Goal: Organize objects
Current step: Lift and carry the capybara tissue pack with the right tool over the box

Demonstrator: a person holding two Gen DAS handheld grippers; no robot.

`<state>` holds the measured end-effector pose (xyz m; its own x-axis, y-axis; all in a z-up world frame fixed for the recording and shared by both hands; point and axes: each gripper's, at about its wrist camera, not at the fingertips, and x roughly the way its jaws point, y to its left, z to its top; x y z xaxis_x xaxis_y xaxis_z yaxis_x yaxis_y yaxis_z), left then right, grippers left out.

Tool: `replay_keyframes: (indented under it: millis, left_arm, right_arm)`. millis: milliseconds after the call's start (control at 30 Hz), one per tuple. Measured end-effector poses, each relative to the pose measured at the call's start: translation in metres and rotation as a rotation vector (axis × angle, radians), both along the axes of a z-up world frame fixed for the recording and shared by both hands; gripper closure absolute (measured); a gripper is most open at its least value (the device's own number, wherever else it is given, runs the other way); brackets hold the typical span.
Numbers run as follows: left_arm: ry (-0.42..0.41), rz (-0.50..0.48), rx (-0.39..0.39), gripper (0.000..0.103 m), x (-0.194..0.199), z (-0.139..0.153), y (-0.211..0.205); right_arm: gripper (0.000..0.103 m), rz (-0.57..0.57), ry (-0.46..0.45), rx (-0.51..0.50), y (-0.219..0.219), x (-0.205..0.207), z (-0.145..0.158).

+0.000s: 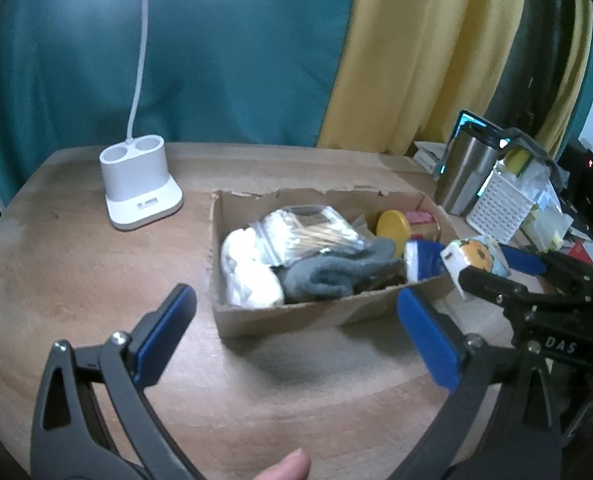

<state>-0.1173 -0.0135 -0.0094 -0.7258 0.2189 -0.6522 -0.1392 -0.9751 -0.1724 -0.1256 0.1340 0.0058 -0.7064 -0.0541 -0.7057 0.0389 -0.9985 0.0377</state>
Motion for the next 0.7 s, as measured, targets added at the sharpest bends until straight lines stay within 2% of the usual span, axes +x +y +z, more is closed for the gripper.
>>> replay_keyframes:
  millis: [700]
  left_arm:
    - [-0.003,0.02,0.018,0.001,-0.034,-0.001,-0.016]
  right_arm:
    - [0.033,0.026,-0.02,0.003,-0.006,-0.045,-0.004]
